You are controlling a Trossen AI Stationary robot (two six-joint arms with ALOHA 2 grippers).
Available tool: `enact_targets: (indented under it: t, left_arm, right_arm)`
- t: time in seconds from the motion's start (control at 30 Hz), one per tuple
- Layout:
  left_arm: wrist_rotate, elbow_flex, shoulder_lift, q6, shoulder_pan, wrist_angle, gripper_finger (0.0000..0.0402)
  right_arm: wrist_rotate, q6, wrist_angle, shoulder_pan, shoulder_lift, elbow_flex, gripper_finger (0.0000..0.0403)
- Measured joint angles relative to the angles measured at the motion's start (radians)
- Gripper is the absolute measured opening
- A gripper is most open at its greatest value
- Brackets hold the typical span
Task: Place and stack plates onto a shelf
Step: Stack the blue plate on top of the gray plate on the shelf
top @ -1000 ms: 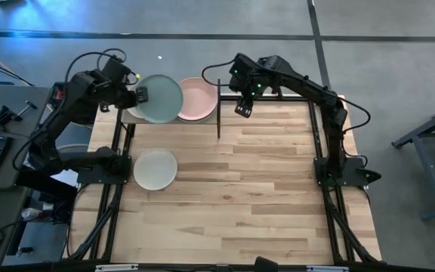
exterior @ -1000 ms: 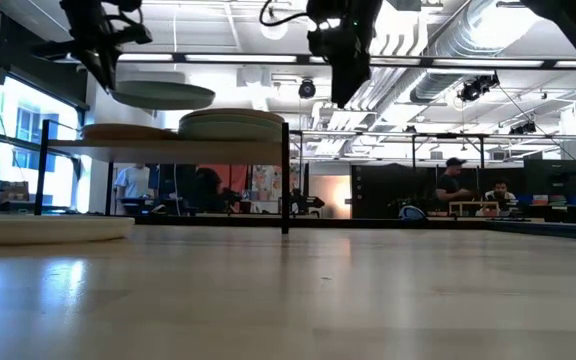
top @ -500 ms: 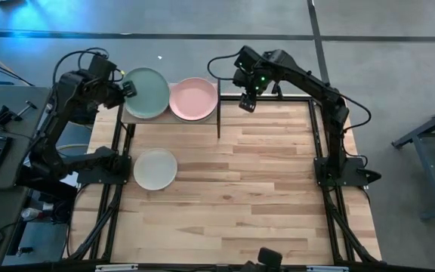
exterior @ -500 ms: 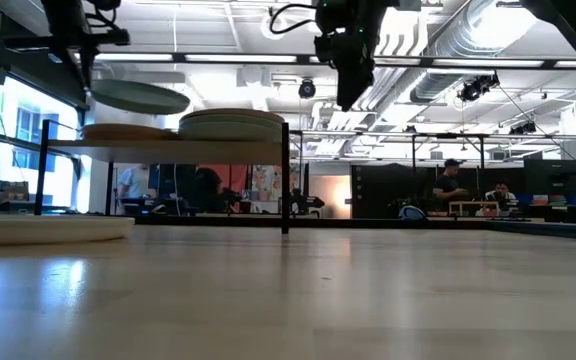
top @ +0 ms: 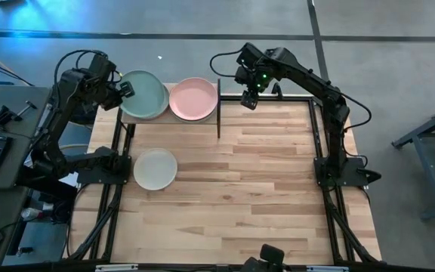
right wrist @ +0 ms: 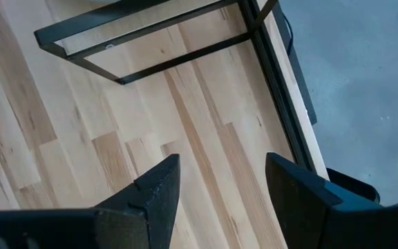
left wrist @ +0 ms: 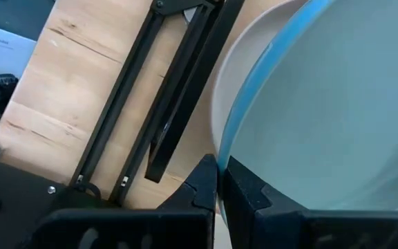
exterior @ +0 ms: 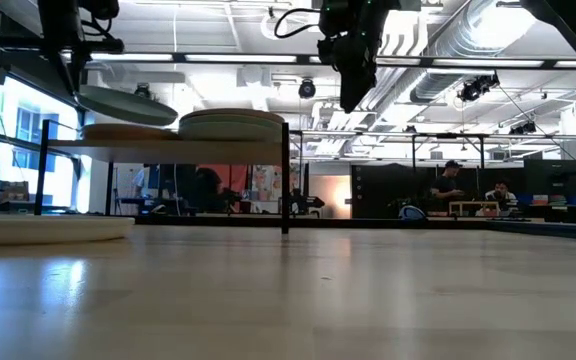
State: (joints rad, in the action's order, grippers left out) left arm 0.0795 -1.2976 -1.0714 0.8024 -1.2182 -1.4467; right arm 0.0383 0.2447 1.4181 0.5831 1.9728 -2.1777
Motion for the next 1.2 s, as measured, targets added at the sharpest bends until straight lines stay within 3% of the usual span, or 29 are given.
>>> enact_targets:
  t: [1.2]
  left_arm:
    - [-0.045,0.000,-0.188,-0.018,0.001,0.030,0.0012]
  right_arm:
    - [0.000,0.007,0.014,0.000,0.000,0.000,0.0190]
